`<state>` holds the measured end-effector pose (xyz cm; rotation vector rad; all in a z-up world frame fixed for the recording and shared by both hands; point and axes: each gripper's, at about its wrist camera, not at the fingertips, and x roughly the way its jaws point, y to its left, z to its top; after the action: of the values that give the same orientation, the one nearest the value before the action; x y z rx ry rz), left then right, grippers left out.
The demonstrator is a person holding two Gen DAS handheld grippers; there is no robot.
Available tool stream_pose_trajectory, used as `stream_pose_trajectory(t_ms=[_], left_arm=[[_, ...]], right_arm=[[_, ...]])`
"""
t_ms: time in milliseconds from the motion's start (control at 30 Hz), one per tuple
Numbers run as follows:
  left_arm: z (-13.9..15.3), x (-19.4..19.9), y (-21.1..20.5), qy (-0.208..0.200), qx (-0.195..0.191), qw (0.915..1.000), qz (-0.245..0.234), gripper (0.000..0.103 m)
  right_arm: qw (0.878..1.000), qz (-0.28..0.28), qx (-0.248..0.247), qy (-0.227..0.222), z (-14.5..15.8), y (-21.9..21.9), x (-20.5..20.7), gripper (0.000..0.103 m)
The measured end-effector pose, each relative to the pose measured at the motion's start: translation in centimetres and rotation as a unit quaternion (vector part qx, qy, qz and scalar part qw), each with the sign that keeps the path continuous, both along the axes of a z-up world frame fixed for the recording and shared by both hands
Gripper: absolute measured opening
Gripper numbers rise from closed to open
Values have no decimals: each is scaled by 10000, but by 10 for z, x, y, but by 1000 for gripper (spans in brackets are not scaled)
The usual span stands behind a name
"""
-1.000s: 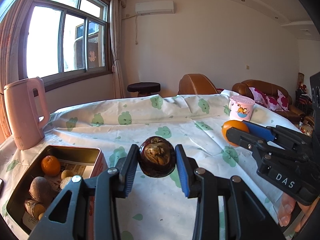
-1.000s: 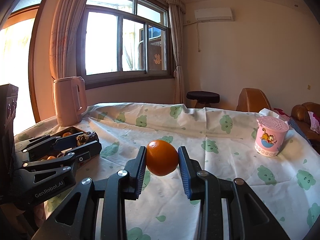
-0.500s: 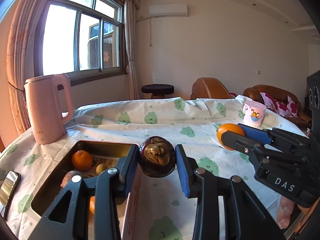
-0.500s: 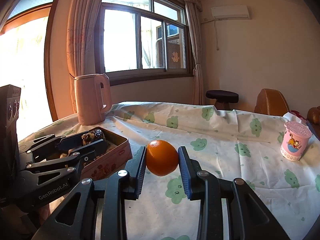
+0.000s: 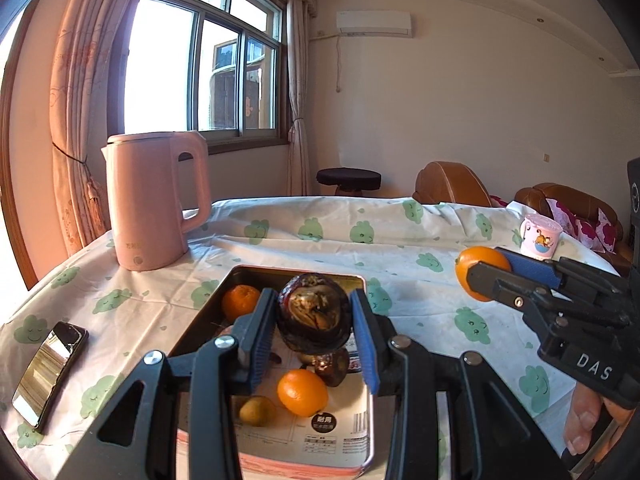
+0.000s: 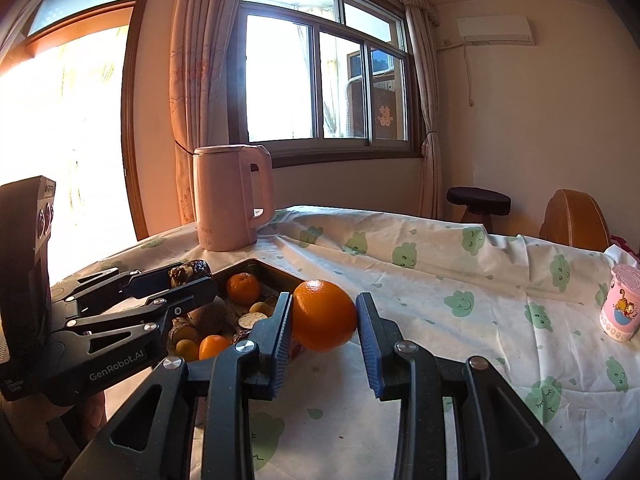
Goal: Organize fruits
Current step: 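Carry the scaly fruit to the tin with the left tool while the right carries the orange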
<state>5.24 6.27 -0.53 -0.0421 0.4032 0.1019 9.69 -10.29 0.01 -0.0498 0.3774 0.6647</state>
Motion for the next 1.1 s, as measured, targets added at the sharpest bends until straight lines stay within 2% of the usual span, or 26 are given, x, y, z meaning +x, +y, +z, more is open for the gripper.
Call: stream_pose_trajectory(t_ms=[567,1100], left_arm=[[-4,-23,34,91,-14,9994,327,39],[-17,-28,51,226,-30,9987,459,39]], right_arm=[[9985,526,-124,-55,0,50,-21,34],[9970,708,-293,58,-13,78,-26,34]])
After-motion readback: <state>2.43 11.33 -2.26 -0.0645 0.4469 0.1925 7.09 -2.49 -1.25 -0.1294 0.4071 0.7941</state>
